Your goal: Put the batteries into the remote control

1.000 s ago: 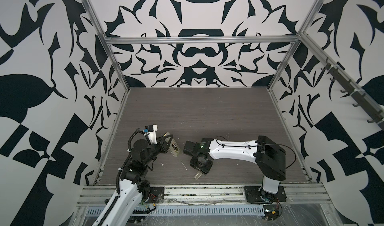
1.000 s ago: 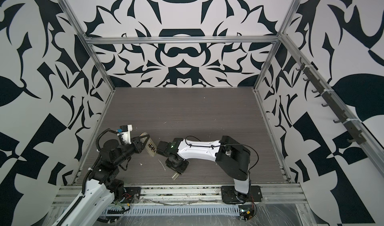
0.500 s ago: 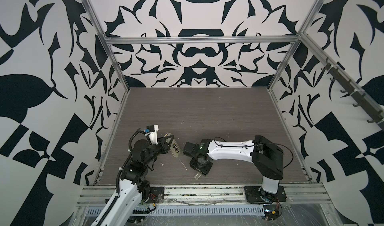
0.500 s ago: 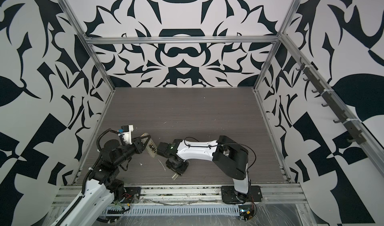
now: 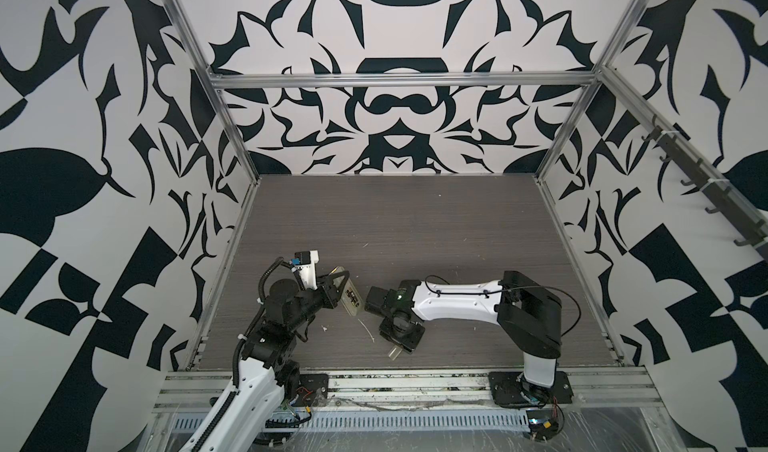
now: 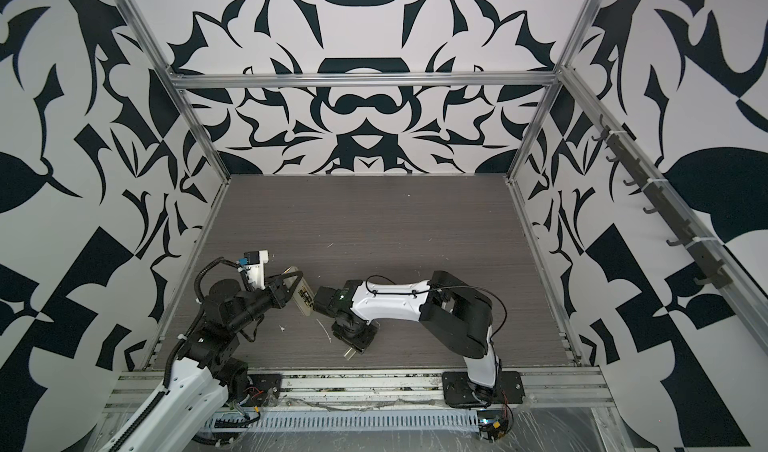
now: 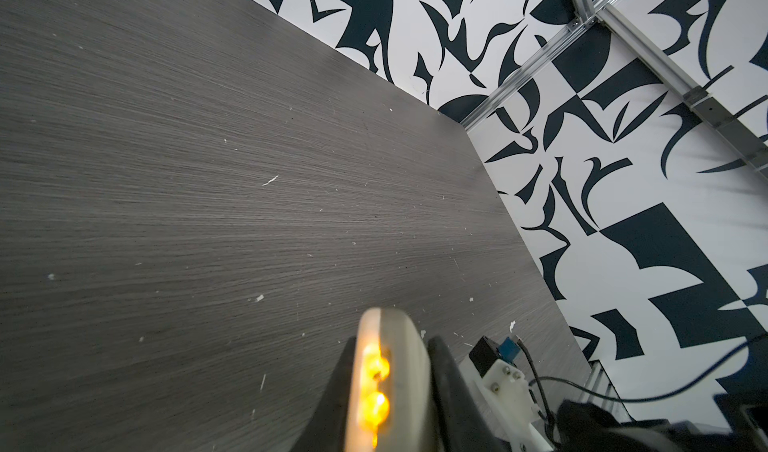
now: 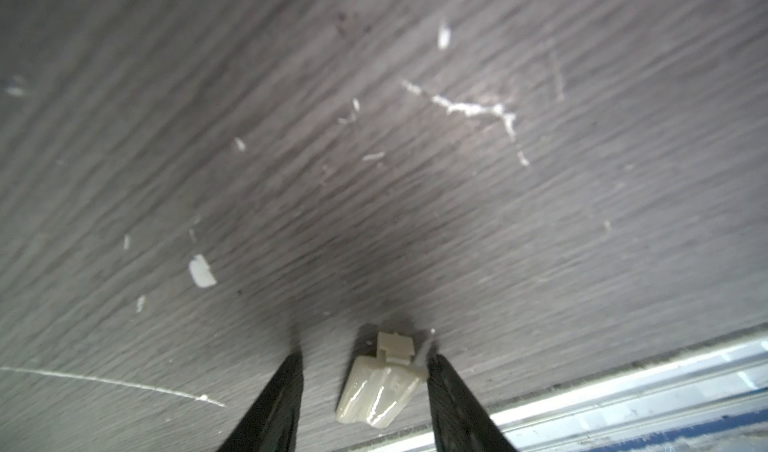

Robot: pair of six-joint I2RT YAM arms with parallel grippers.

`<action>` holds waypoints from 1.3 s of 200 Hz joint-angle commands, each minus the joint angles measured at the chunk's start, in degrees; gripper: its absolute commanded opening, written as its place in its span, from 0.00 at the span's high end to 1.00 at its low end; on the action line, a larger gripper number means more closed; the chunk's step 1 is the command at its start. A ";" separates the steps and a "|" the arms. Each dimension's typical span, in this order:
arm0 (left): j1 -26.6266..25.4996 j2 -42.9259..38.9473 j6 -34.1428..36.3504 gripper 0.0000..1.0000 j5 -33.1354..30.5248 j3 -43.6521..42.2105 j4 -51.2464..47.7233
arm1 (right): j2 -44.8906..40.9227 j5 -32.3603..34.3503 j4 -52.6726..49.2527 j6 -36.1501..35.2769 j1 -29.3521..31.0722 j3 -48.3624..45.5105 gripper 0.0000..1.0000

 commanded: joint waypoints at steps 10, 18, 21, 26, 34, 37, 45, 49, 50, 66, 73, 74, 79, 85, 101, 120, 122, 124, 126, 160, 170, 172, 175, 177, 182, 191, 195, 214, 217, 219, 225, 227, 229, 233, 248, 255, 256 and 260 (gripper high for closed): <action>-0.57 0.07 0.59 1.00 -0.02 0.37 1.51 | -0.01 0.47 0.68 0.23 0.38 -0.28 0.50; -0.59 0.21 0.59 1.00 0.01 0.35 1.49 | 0.19 0.24 1.07 0.39 0.41 -0.47 0.51; -0.56 0.25 0.63 1.00 0.01 0.34 1.50 | 0.19 0.23 1.28 0.47 0.38 -0.65 0.51; -0.64 0.33 0.59 1.00 0.01 0.28 1.57 | 0.19 0.19 1.55 0.57 0.45 -0.79 0.52; -0.63 0.50 0.59 1.00 0.01 0.22 1.59 | 0.11 0.23 2.09 0.59 0.41 -1.23 0.52; -0.61 0.56 0.59 1.00 0.01 0.21 1.59 | 0.13 0.23 2.27 0.55 0.42 -1.36 0.53; -0.63 0.76 0.59 1.00 0.16 0.34 1.68 | 0.00 0.24 2.81 0.60 0.40 -1.71 0.54; -0.67 0.92 0.59 1.00 0.16 0.35 1.67 | -0.04 0.35 3.12 0.63 0.44 -1.90 0.54; -0.66 0.94 0.59 1.00 0.17 0.37 1.68 | -0.06 0.38 3.17 0.61 0.41 -1.95 0.55; -0.60 1.71 0.50 1.00 0.40 0.57 1.94 | -0.24 0.47 4.21 0.51 0.42 -2.67 0.58; -0.57 2.02 0.50 1.00 0.40 0.73 1.90 | -0.26 0.45 4.68 0.32 0.42 -2.92 0.59; -0.56 2.06 0.50 1.00 0.42 0.73 1.92 | -0.30 0.43 4.69 0.28 0.39 -2.95 0.60; -0.63 2.32 0.50 1.00 0.53 0.80 2.02 | -0.33 0.36 4.95 0.13 0.44 -2.97 0.60; -0.66 2.58 0.50 1.00 0.54 0.82 2.16 | -0.49 0.48 4.97 -0.04 0.39 -3.06 0.61; -0.60 3.49 0.41 1.00 0.54 0.83 2.47 | -1.10 0.92 5.31 -0.44 0.40 -3.47 0.63; -0.63 4.74 0.24 1.00 0.61 0.61 3.11 | -2.14 1.07 6.46 -0.56 0.20 -5.05 0.66; -0.60 4.89 0.24 1.00 0.58 0.51 3.23 | -2.28 1.10 6.68 -0.55 0.20 -5.25 0.66; -0.57 5.01 0.24 1.00 0.61 0.49 3.30 | -2.38 1.15 6.87 -0.55 0.13 -5.50 0.66; -0.58 5.18 0.24 1.00 0.62 0.48 3.45 | -2.47 1.23 7.02 -0.55 0.11 -5.62 0.67; -0.61 7.79 -0.29 1.00 1.84 0.88 5.29 | -4.11 2.12 9.36 -0.86 -0.53 -8.38 0.72; -0.64 8.55 -0.46 1.00 2.32 0.95 5.94 | -4.52 2.55 9.51 -1.64 -0.90 -8.75 0.73; -0.64 8.63 -0.46 1.00 2.41 0.92 6.02 | -4.61 2.66 9.53 -1.84 -0.91 -8.81 0.74; -0.58 8.85 -0.52 1.00 2.50 0.87 6.21 | -4.74 2.80 9.52 -2.13 -1.05 -8.78 0.74; -0.56 8.99 -0.54 1.00 2.59 0.93 6.35 | -4.84 2.96 9.40 -2.35 -1.17 -8.80 0.74; -0.61 9.27 -0.55 1.00 2.79 0.90 6.73 | -5.11 3.20 9.17 -3.07 -1.38 -8.77 0.74; -0.59 9.73 -0.63 1.00 3.15 0.99 7.25 | -5.46 3.71 8.27 -4.65 -1.98 -8.70 0.74; -0.61 9.84 -0.61 1.00 3.24 1.06 7.45 | -5.66 4.02 7.87 -5.45 -2.36 -8.81 0.74; -0.59 9.67 -0.64 1.00 3.58 1.27 7.79 | -7.12 6.50 5.32 -10.71 -4.63 -8.95 0.74; -0.58 9.52 -0.60 1.00 3.61 1.33 7.87 | -7.35 6.87 4.81 -11.72 -5.01 -8.95 0.74; -0.63 9.38 -0.56 1.00 3.66 1.35 7.89 | -7.43 7.14 4.40 -12.31 -5.37 -8.95 0.74; -0.64 9.24 -0.51 1.00 3.62 1.32 7.85 | -8.13 7.77 3.30 -14.23 -6.32 -8.94 0.74; -0.62 9.11 -0.48 1.00 3.57 1.28 7.80 | -8.33 7.94 3.01 -14.61 -6.71 -8.95 0.74; -0.59 8.99 -0.47 1.00 3.56 1.27 7.78 | -8.46 8.14 2.67 -15.40 -7.02 -8.95 0.75; -0.59 8.88 -0.38 1.00 3.61 1.19 7.83 | -8.96 8.70 2.05 -16.77 -7.59 -8.88 0.75; -0.60 8.88 -0.36 1.00 3.77 0.96 8.07 | -10.48 11.58 -1.47 -22.86 -9.68 -7.35 0.75; -0.57 9.15 -0.46 1.00 4.07 0.86 8.54 | -10.89 12.89 -3.31 -26.04 -10.79 -6.31 0.75; -0.56 9.22 -0.46 1.00 4.10 0.80 8.58 | -10.93 13.06 -3.61 -26.52 -10.97 -6.13 0.75; -0.60 9.49 -0.55 1.00 4.38 0.74 8.97 | -11.11 13.74 -4.40 -28.37 -11.57 -5.55 0.75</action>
